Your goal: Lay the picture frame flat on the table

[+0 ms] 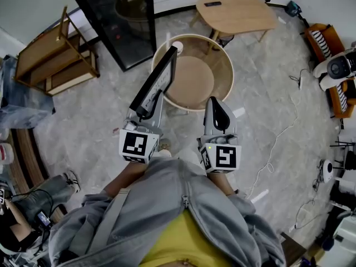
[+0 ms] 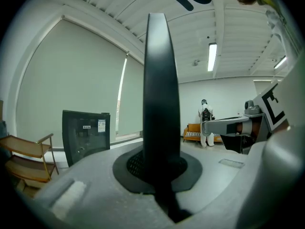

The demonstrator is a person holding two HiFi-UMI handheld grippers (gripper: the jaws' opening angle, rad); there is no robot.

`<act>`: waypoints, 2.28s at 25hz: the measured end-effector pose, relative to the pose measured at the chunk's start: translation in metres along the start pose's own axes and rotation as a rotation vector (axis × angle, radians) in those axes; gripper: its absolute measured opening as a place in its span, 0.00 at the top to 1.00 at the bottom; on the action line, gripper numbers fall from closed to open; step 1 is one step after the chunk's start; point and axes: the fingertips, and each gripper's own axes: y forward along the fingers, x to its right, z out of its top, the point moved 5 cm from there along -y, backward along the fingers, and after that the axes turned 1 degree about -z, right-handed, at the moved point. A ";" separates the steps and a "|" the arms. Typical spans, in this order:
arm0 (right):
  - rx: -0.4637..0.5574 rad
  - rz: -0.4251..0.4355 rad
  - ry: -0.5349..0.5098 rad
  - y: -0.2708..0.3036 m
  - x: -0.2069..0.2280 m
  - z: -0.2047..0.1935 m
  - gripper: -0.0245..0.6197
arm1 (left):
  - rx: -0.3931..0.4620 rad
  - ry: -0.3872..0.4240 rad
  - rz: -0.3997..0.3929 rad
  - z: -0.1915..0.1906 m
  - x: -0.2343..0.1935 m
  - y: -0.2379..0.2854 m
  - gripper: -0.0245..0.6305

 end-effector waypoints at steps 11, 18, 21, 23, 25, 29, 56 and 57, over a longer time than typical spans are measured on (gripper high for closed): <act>-0.048 0.005 0.018 0.031 0.011 -0.012 0.96 | -0.044 -0.056 -0.002 -0.017 -0.015 0.026 0.95; -0.038 0.026 0.033 0.083 0.034 -0.018 0.96 | -0.048 -0.035 0.017 -0.015 -0.039 0.066 0.95; -0.047 0.042 0.031 0.115 0.049 -0.016 0.96 | -0.053 -0.049 0.026 -0.013 -0.050 0.094 0.95; -0.052 0.053 0.027 0.135 0.061 -0.014 0.96 | -0.056 -0.057 0.029 -0.011 -0.055 0.113 0.95; -0.058 0.070 0.027 0.153 0.071 -0.011 0.96 | -0.061 -0.064 0.032 -0.009 -0.058 0.132 0.95; -0.065 0.103 0.019 0.186 0.092 -0.011 0.96 | -0.057 -0.074 0.044 -0.005 -0.065 0.170 0.95; -0.162 0.233 0.040 0.317 0.128 -0.058 0.96 | -0.200 -0.110 -0.005 -0.046 -0.099 0.291 0.95; -0.167 0.234 0.038 0.318 0.128 -0.061 0.96 | -0.204 -0.110 -0.008 -0.050 -0.100 0.293 0.95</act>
